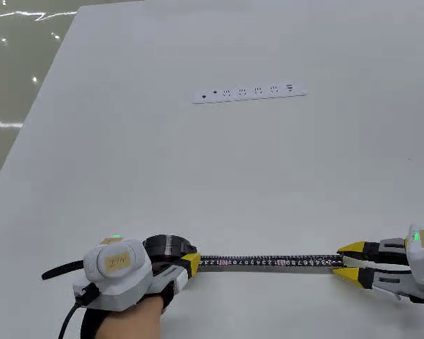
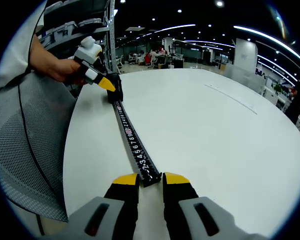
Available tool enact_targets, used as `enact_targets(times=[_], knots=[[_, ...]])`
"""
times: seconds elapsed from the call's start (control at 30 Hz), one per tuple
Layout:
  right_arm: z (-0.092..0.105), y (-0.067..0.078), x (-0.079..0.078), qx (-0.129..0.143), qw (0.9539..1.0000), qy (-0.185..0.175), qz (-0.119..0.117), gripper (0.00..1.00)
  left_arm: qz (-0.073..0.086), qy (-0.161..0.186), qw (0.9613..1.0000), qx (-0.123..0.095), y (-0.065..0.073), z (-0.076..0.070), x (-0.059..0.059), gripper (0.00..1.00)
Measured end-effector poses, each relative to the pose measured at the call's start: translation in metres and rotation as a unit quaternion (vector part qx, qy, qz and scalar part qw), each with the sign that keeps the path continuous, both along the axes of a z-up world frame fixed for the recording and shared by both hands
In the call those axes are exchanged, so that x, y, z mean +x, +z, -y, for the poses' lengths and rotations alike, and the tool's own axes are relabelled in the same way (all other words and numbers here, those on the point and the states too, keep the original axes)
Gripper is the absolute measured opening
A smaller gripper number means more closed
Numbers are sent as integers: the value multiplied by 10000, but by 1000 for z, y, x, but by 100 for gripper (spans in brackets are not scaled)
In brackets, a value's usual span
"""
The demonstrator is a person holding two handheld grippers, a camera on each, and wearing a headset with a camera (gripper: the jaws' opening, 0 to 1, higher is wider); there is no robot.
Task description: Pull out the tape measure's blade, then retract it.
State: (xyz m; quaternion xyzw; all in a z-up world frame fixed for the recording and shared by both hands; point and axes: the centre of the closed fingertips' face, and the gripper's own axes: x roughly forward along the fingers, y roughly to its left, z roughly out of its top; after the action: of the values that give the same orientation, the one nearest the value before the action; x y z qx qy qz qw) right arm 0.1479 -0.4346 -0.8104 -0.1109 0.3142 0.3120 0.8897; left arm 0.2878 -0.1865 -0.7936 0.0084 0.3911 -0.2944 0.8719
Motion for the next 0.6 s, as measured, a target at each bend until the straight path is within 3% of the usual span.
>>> enact_targets(times=[0.6], knots=[[-5,-2,3,88,9999,139,-46,14,-28,-17,10000,7,0,0,0,59]])
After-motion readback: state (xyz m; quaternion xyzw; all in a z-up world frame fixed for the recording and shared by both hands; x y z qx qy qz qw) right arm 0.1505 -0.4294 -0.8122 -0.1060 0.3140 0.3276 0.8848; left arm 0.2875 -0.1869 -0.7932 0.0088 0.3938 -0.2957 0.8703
